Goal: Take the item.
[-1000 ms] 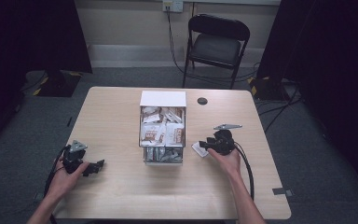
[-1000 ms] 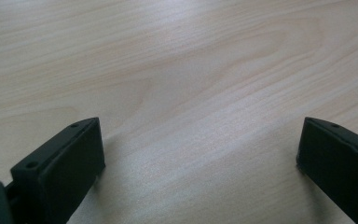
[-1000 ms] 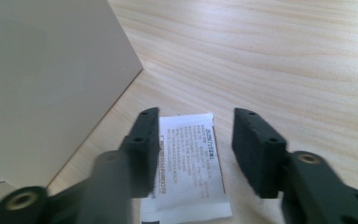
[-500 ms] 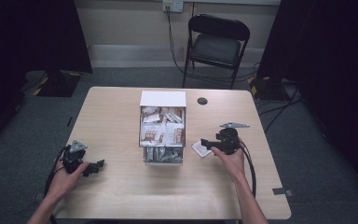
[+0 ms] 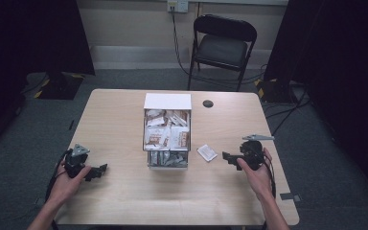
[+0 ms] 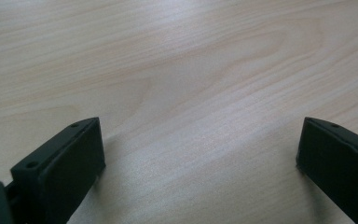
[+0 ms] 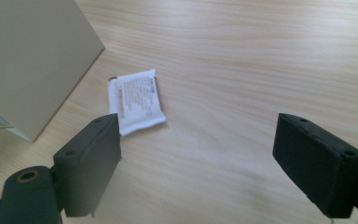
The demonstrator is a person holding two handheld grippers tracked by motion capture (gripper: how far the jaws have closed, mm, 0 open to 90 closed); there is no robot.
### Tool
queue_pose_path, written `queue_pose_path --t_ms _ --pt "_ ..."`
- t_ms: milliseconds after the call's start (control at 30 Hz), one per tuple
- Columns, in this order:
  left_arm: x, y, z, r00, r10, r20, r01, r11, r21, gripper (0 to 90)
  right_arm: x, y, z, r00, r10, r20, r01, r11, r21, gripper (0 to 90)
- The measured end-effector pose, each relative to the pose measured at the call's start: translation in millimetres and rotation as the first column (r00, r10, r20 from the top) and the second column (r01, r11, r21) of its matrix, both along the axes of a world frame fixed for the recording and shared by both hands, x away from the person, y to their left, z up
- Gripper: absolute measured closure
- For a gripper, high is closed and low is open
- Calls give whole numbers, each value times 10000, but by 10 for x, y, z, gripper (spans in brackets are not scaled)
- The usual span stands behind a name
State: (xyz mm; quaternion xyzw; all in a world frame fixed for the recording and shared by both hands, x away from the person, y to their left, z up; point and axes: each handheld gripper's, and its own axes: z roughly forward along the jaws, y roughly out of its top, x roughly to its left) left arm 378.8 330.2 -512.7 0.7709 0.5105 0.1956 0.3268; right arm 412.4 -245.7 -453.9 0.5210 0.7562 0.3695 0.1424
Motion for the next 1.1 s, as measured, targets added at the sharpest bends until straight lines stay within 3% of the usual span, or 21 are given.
queue_pose_path --t_ms 167,333,400,433,567,633,733,867,900,1000,1100 --pt "0 0 0 10000 3 1 -3 10000 4 4 -112 -160 -7 9994 -332 -99 329 9992 -236 151" --pt "0 0 0 10000 1 -2 -1 10000 1 4 -262 -323 -66 9965 -825 -157 809 9933 -819 151" --pt "0 0 0 10000 3 2 -3 10000 5 4 -321 -387 -116 9949 -986 -217 957 9895 -1087 151" --pt "0 0 0 10000 0 -1 0 10000 0 4 -373 -441 -170 9917 -1273 -189 1234 9824 -1402 151" --pt "0 0 0 10000 3 1 -3 10000 -2 4 -400 -519 -258 9852 -1683 -321 1620 9758 -1468 152" --pt "-1 0 0 10000 6 0 -6 10000 5 4 -388 -559 -327 9813 -1866 -466 1743 9653 -1946 153" --pt "-1 0 0 10000 3 2 -3 10000 7 4 -394 -573 -364 9793 -1981 -426 1854 9607 -2068 150" --pt "-1 0 0 10000 6 3 -6 10000 9 4 -433 -580 -411 9727 -2319 107 2293 9523 -2014 139" --pt "-1 0 0 10000 6 3 -6 10000 9 4 -433 -580 -411 9727 -2319 107 2293 9523 -2014 139" --pt "-2 0 0 10000 5 4 -5 10000 14 4 -455 -593 -480 9680 -2410 699 2498 9523 -1751 91" --pt "-1 0 0 10000 7 2 -7 10000 9 4 -459 -594 -481 9665 -2467 710 2556 9507 -1755 88"
